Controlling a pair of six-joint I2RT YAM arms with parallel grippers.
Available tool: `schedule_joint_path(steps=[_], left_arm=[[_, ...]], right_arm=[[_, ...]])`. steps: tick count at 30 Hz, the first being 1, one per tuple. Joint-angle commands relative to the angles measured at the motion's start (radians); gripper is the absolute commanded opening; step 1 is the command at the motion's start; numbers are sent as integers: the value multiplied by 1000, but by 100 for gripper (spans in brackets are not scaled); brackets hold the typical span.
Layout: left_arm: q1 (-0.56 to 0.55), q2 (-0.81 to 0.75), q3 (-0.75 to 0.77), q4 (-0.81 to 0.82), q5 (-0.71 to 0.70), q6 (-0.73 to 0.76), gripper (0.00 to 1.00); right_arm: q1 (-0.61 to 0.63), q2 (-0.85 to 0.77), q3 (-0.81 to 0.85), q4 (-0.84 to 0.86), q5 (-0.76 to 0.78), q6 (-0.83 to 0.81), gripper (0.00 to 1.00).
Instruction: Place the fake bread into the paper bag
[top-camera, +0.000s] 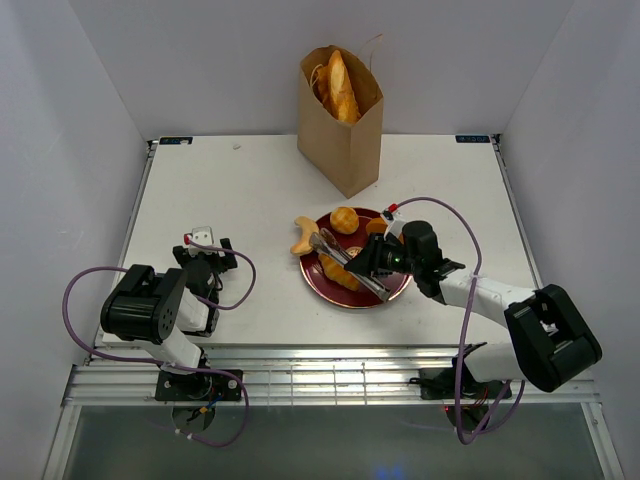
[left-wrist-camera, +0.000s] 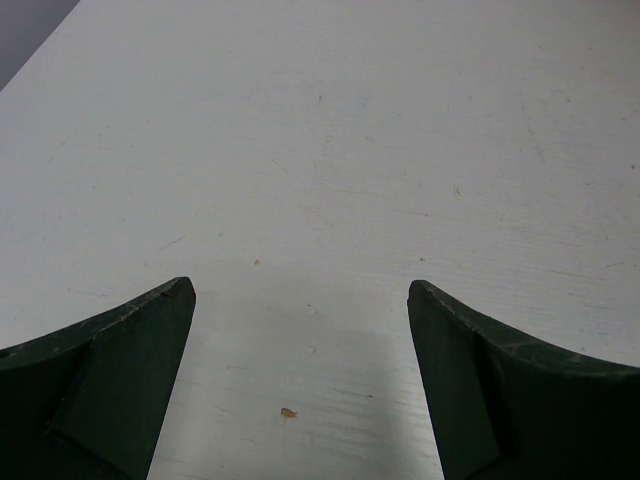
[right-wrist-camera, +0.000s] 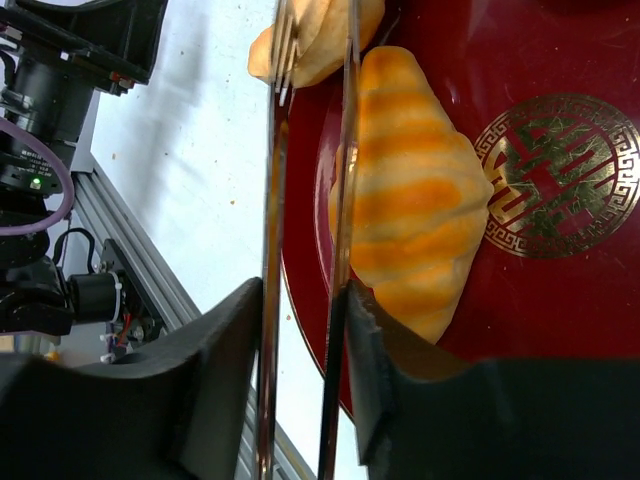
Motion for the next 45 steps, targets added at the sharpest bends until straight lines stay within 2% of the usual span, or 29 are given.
schedule_joint_path(steps=[1,3,8,14,22,33,45], left_arm=[[4,-17,8,99,13,-13,98],[5,-17,10,99,13,-13,98],[5,-17,8,97,13,-13,98],[4,-19,10,97,12,-13,98],[4,-17,10,97,13,-13,98],[5,-17,10,99,13,-13,98],[5,-17,8,99,13,-13,98]], right_arm=[[-2,3,43,70,-27,18,40],[-2,-2,43,69,-26,16,33],[-4,-20,51,44,-17,9,24],[-4,-69,74,-9,-4,-5,19],[-2,-227,152,-182,80,-83,18],[-4,-385,261,-308,209,-180,18],[-2,-350,499,-355,391,-335,20]])
